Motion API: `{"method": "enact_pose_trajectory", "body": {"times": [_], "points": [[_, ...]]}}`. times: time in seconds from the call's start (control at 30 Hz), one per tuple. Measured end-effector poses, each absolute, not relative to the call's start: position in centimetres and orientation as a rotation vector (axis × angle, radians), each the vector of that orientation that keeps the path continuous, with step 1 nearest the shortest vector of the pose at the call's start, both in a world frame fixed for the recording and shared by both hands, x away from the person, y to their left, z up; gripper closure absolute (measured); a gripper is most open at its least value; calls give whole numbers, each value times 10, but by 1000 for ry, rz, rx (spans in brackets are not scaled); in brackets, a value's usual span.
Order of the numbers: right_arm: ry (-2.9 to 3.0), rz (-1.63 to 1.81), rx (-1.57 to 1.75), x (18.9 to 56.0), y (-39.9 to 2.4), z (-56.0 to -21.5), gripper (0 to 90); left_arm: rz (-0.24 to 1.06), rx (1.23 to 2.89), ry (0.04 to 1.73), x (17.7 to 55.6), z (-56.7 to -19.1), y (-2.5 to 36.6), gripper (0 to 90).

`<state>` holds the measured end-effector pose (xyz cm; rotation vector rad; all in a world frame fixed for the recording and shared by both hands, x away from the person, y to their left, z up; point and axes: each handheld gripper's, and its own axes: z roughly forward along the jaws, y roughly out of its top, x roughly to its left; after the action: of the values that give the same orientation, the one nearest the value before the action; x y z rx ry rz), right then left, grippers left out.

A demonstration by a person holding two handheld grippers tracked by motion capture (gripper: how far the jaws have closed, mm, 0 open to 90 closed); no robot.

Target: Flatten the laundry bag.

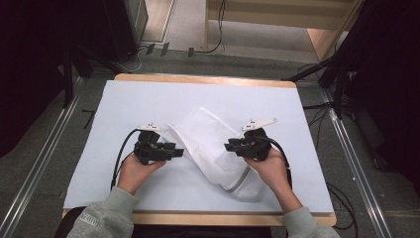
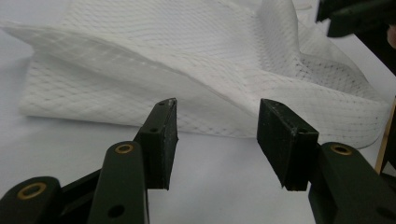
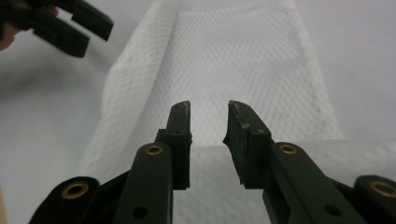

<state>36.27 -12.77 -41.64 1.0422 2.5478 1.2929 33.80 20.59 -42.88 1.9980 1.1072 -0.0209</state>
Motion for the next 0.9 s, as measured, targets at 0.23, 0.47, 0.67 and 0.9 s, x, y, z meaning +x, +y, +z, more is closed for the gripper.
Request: {"method": "enact_pose_trajectory", "body": {"times": [0.23,0.47,0.67,0.9], "points": [[2531,1237,1054,393,-130,-423,696,-37,2017,1085,333,-433,189,489],[2541,1168,1062,428,-126,-438,687,-69,2036,1073,332,-441,172,504],[2559,1104,1092,447,-123,-455,678,-102,2034,1055,333,-448,160,590],[2546,1037,1086,452,-122,-467,602,-162,2039,1025,334,-453,153,831]]}}
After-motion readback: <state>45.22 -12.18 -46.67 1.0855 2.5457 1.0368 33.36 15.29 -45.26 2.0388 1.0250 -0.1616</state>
